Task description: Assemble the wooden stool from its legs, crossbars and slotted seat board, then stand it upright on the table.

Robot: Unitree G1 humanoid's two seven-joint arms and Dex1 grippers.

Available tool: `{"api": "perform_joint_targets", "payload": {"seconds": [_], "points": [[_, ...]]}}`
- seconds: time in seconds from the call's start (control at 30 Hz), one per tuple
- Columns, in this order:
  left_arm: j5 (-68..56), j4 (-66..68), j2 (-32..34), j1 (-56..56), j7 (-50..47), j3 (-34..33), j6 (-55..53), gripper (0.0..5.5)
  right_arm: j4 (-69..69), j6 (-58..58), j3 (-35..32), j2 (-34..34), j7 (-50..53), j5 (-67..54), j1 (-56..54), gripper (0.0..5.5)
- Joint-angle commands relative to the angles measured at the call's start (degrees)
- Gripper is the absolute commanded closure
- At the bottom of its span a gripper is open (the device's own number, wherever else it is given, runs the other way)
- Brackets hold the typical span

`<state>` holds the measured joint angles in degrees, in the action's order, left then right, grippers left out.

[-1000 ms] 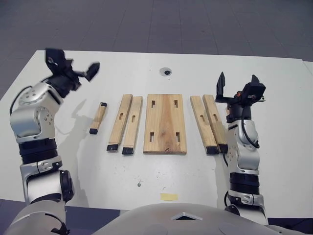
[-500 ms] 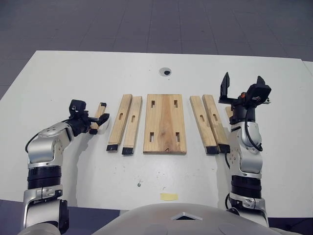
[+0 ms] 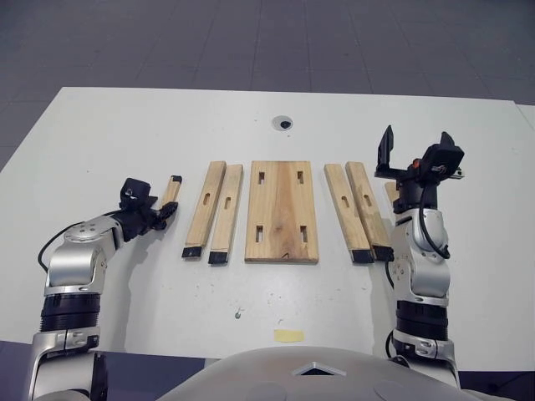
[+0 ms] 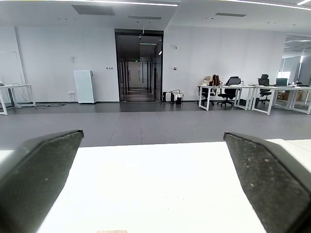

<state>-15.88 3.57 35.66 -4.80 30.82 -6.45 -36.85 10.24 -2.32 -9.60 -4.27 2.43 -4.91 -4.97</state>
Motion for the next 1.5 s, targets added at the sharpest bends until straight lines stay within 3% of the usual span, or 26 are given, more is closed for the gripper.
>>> {"api": "perform_joint_targets", "payload": {"seconds": [0.03, 0.17, 0.37, 0.5, 0.6, 0.77, 0.87, 1.07, 1.2, 1.5], "points": [[1.7, 3.9, -0.8, 4.0, 1.0, 3.1, -2.5, 3.46, 1.0, -0.9, -0.2, -0.1, 0.2, 0.2, 0.3, 0.10], [1.7, 4.6, -1.0, 4.5, 1.5, 3.3, -1.9, 4.19, 0.7, -1.0, -0.2, -0.2, 0.1, 0.1, -0.3, 0.10], [-3.1, 2.0, -5.3, -2.0, -1.3, -4.0, 2.1, 4.22, 0.9, -2.5, -0.1, -0.5, -1.5, -1.6, -1.6, 0.10], [-5.8, -3.9, -8.0, -10.4, -3.5, -6.9, 6.2, 4.22, 3.9, -9.2, 0.5, 0.0, -6.8, -10.5, -4.4, 0.10], [-6.6, -11.2, -10.3, -15.3, -3.4, -3.8, 7.9, 4.22, 8.7, -18.9, 1.6, 1.4, -11.2, -23.4, -6.2, 0.10], [-7.7, -19.5, -12.5, -17.3, 0.7, 4.0, 9.5, 4.22, 14.1, -29.0, 2.9, 6.4, -10.3, -40.8, -8.4, 0.10], [-7.1, -21.3, -13.0, -15.4, 3.2, 8.2, 10.7, 4.22, 13.0, -31.8, 4.9, 6.4, -11.0, -42.9, -9.0, 0.10], [-8.7, -25.4, -14.2, -12.7, 4.5, 12.2, 9.6, 4.22, 9.8, -33.0, 2.5, 9.4, -8.9, -50.0, -10.4, 0.10], [-7.5, -25.6, -14.2, -12.5, 5.0, 14.0, 10.6, 4.22, 8.0, -34.8, 2.3, 11.5, -6.7, -56.5, -12.0, 0.71], [-6.0, -27.2, -13.4, -13.1, 4.7, 14.1, 11.0, 4.22, 10.7, -38.6, 4.1, 9.4, 0.4, -60.7, -10.4, 2.20]]}}
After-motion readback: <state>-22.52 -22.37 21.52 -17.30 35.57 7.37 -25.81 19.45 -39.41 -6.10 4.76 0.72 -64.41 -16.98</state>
